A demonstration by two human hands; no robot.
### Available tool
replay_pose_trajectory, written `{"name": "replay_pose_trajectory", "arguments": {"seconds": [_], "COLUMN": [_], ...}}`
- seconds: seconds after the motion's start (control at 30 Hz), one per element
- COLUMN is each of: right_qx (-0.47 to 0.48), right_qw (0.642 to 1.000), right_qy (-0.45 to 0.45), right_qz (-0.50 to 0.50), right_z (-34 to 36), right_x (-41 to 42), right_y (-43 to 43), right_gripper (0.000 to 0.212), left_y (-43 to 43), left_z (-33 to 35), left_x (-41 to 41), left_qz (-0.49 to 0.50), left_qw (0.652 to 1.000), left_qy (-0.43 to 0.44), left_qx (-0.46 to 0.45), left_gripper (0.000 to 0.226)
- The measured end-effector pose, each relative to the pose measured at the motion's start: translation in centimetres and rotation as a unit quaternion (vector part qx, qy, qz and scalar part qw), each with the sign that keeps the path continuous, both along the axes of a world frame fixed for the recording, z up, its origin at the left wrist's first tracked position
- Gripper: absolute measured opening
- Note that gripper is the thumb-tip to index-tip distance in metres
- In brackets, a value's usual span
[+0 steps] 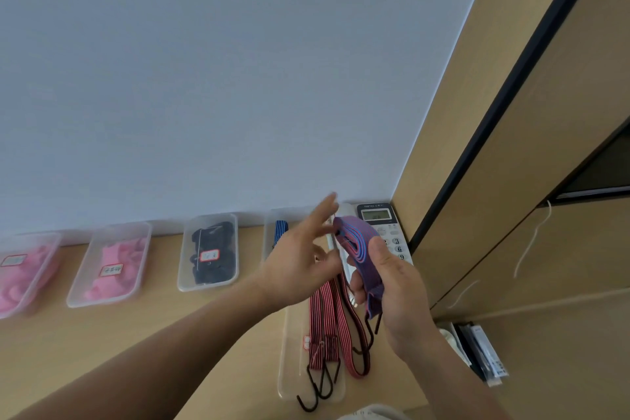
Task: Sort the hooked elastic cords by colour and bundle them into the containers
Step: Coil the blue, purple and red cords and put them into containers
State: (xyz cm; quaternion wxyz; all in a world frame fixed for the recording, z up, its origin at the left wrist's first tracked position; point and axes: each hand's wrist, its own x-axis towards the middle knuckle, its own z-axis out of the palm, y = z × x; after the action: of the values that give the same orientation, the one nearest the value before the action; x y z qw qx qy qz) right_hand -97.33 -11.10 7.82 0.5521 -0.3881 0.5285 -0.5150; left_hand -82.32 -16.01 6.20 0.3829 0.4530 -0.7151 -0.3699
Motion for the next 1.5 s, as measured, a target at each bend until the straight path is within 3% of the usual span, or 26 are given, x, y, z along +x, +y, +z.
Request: {"name": "replay_pose_trajectory", "arguments": {"seconds": [0.07,0.13,0.33,0.6,1.03,1.13,1.37,1.5], "right_qx": [-0.001,0.001,-0.004,-0.074,-0.057,-0.044,-0.009,0.01], "right_qw": [1.0,1.0,0.997,0.981,0.982,0.987,0.996,0.996], "right_qy": [0.004,0.017,0.01,-0.03,0.003,0.006,0.053,0.053], "right_qz": [0.002,0.01,0.073,0.178,0.18,0.153,0.074,0.065], "right_z": [-0.2,-0.4,-0.2,-0.9,-1.6,-1.2,-0.9,-0.6], "right_x": [0.0,0.0,-0.3,-1.5,-1.3,-1.1,-0.8,-0.6], "right_y": [0.1,0.2,0.4,0.5,0.6,0.7,0.8,0.7], "right_gripper": [0.057,0.051,0.051,0.042,0.037,0.023,0.021,0.022], "left_y": [0.0,-0.3,-0.1,-0.5,-0.3,-0.3,0.0,0.0], "left_z": [1.2,1.8,2.8,3.2,3.0,2.8,2.6,2.4], "left_x": [-0.2,-0.2,-0.5,-0.4,-0.5,-0.5,-0.7,-0.7], "left_qz": [-0.01,-0.029,-0.002,0.045,0.063,0.062,0.058,0.055], "left_qw": [0.956,0.915,0.87,0.822,0.829,0.834,0.851,0.874], "left_qy": [0.153,0.176,0.262,0.321,0.308,0.302,0.297,0.291], "left_qx": [0.251,0.361,0.418,0.469,0.462,0.457,0.429,0.386], "left_gripper": [0.052,0.051,0.023,0.027,0.028,0.028,0.023,0.04]}}
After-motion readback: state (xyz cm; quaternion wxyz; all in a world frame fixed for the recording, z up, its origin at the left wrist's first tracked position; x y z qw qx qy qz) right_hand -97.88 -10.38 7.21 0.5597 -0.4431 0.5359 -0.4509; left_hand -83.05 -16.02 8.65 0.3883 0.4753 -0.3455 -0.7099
